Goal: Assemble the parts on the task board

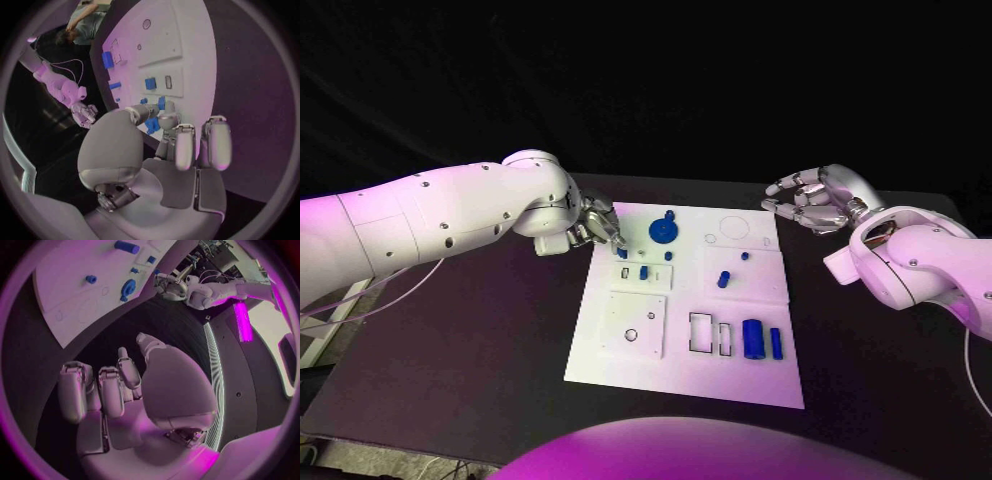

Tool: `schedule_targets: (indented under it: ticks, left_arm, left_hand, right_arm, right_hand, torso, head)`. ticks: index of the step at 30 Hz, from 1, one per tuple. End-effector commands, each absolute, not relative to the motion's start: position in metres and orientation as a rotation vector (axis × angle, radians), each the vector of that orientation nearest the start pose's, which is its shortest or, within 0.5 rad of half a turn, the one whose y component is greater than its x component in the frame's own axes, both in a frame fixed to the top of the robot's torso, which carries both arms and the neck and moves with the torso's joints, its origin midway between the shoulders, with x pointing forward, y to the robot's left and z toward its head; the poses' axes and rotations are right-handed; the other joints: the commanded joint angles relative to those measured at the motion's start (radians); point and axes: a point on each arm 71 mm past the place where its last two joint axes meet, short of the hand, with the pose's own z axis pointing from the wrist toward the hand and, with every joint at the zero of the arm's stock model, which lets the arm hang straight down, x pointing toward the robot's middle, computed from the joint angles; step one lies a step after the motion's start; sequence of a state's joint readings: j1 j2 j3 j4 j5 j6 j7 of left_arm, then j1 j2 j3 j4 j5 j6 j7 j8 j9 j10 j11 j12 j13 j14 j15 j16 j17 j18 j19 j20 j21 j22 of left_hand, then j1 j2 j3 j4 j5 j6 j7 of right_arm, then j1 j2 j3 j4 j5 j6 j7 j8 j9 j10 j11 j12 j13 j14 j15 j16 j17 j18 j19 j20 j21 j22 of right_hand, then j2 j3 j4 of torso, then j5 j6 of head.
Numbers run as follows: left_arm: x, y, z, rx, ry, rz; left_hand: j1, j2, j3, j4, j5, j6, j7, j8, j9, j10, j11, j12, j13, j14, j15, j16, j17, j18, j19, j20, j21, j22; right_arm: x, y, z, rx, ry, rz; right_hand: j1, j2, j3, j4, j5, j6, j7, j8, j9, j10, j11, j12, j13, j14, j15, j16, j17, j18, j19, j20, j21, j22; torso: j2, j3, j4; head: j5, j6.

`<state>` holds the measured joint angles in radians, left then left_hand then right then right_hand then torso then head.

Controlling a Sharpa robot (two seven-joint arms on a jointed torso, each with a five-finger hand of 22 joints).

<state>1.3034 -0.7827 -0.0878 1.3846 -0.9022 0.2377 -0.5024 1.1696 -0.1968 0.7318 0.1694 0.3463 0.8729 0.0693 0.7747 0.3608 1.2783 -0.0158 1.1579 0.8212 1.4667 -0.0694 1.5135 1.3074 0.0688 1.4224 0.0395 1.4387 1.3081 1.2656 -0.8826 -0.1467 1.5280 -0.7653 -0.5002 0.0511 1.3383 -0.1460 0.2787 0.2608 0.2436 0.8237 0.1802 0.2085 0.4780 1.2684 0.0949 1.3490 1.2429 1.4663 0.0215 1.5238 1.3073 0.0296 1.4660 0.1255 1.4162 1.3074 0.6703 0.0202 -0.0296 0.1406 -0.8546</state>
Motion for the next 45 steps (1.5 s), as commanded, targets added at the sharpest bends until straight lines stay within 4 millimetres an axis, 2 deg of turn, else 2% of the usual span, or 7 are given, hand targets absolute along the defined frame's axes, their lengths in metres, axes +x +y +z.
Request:
schedule_targets:
  ticks: [1,5,15,26,45]
  left_arm:
    - [0.502,0.224,-0.205,-0.246,2.342,-0.439]
    - [0.495,0.223,-0.207,-0.214,2.336,-0.433]
    - [0.486,0.220,-0.217,-0.172,2.340,-0.421]
    - [0.483,0.218,-0.219,-0.151,2.348,-0.415]
    - [0.482,0.212,-0.222,-0.110,2.361,-0.406]
  left_hand:
    - [-0.005,-0.007,0.161,-0.164,0.008,0.017,-0.008,0.003,0.154,0.013,-0.002,0.007,0.007,0.076,-0.005,0.007,0.151,-0.016,0.006,-0.001,0.005,0.058]
    - [-0.005,-0.009,0.162,-0.165,0.010,0.018,-0.009,0.003,0.154,0.016,-0.002,0.009,0.011,0.076,-0.006,0.007,0.151,-0.016,0.007,-0.002,0.007,0.060]
    - [-0.007,-0.014,0.165,-0.166,0.018,0.023,-0.011,0.003,0.157,0.023,-0.004,0.015,0.021,0.076,-0.008,0.008,0.151,-0.017,0.008,-0.003,0.008,0.061]
    - [-0.008,-0.016,0.167,-0.165,0.022,0.025,-0.012,0.003,0.158,0.026,-0.005,0.018,0.026,0.076,-0.008,0.008,0.151,-0.016,0.008,-0.004,0.007,0.060]
    - [-0.009,-0.019,0.169,-0.166,0.028,0.028,-0.013,0.003,0.160,0.030,-0.006,0.021,0.032,0.076,-0.009,0.008,0.151,-0.017,0.008,-0.005,0.008,0.061]
  right_arm:
    - [0.487,-0.230,-0.186,0.475,1.627,0.928]
    - [0.487,-0.230,-0.186,0.474,1.627,0.929]
    - [0.487,-0.230,-0.186,0.474,1.627,0.929]
    - [0.487,-0.230,-0.186,0.474,1.628,0.927]
    - [0.487,-0.230,-0.187,0.474,1.631,0.928]
  right_hand:
    - [-0.007,0.001,0.003,0.006,0.000,-0.005,-0.001,0.006,-0.002,-0.004,0.000,-0.002,-0.001,0.069,-0.003,-0.005,0.124,0.011,0.017,-0.004,-0.004,0.156]
    - [-0.007,0.001,0.003,0.006,0.000,-0.005,-0.001,0.006,-0.002,-0.004,0.000,-0.002,-0.001,0.069,-0.003,-0.005,0.124,0.011,0.017,-0.004,-0.004,0.156]
    - [-0.008,0.001,0.002,0.007,0.000,-0.005,-0.001,0.007,-0.002,-0.005,0.000,-0.003,-0.002,0.069,-0.003,-0.005,0.124,0.011,0.017,-0.004,-0.004,0.155]
    - [-0.008,0.001,0.002,0.007,0.000,-0.005,-0.001,0.007,-0.002,-0.005,0.000,-0.003,-0.002,0.069,-0.003,-0.005,0.124,0.011,0.017,-0.004,-0.004,0.155]
    - [-0.008,0.001,0.002,0.007,0.000,-0.005,-0.001,0.007,-0.002,-0.005,0.000,-0.003,-0.002,0.069,-0.003,-0.005,0.124,0.011,0.017,-0.004,-0.004,0.155]
  torso:
    - [0.000,-0.0005,0.0005]
    - [0.000,-0.0014,0.0008]
    - [0.000,-0.0005,-0.0006]
    - [0.000,0.0006,-0.0011]
    - [0.000,0.0001,-0.0009]
  head:
    - [0.003,-0.003]
    - [0.004,-0.003]
    - [0.004,-0.005]
    - [0.006,-0.009]
    - [0.005,-0.015]
